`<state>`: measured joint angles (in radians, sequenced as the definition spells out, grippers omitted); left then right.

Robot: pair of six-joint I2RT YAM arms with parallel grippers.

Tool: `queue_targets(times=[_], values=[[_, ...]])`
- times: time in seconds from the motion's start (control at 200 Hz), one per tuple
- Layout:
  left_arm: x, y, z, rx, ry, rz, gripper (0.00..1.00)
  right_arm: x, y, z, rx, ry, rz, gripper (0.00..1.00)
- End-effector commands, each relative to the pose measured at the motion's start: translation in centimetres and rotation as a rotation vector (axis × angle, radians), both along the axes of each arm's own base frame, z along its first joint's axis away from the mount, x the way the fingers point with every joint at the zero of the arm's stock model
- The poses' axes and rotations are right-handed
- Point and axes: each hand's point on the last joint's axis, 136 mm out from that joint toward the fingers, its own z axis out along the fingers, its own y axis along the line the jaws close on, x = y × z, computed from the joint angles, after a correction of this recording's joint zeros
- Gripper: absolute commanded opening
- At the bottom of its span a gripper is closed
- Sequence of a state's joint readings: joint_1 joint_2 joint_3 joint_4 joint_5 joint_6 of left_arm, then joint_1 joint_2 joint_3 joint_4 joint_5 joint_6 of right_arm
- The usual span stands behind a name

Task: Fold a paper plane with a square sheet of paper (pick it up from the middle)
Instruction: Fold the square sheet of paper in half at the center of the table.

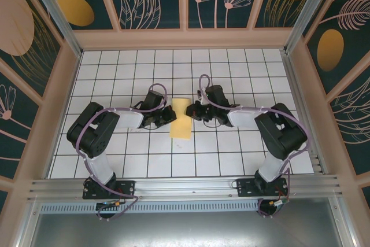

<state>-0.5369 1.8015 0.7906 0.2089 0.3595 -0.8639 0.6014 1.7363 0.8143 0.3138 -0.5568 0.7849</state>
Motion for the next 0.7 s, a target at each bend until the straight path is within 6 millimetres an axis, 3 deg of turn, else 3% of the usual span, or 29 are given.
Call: queue_targets(times=[0.0,0.365,0.435,0.605,0.696], values=[[-3.1,2.1,-4.2,0.125,0.128,-0.014,0.0,-0.3,0.4,-2.0,-0.004,0.022,0.043,0.0],[-3.4,2.3,-4.5,0.133,0.133,-0.016,0.0,-2.0,-2.0,-8.3,-0.149,0.143,-0.004,0.0],[-3.4,2.3,-4.7,0.136,0.136,-0.017,0.0,-1.9,-1.6,-7.3,-0.119,0.133,0.004,0.0],[-3.5,2.4,-4.7,0.138,0.139,-0.019,0.0,0.1,-0.1,-2.0,-0.028,0.034,0.022,0.0],[-3.5,2.4,-4.8,0.139,0.138,-0.019,0.0,1.1,0.2,-1.0,-0.011,0.009,0.025,0.0]])
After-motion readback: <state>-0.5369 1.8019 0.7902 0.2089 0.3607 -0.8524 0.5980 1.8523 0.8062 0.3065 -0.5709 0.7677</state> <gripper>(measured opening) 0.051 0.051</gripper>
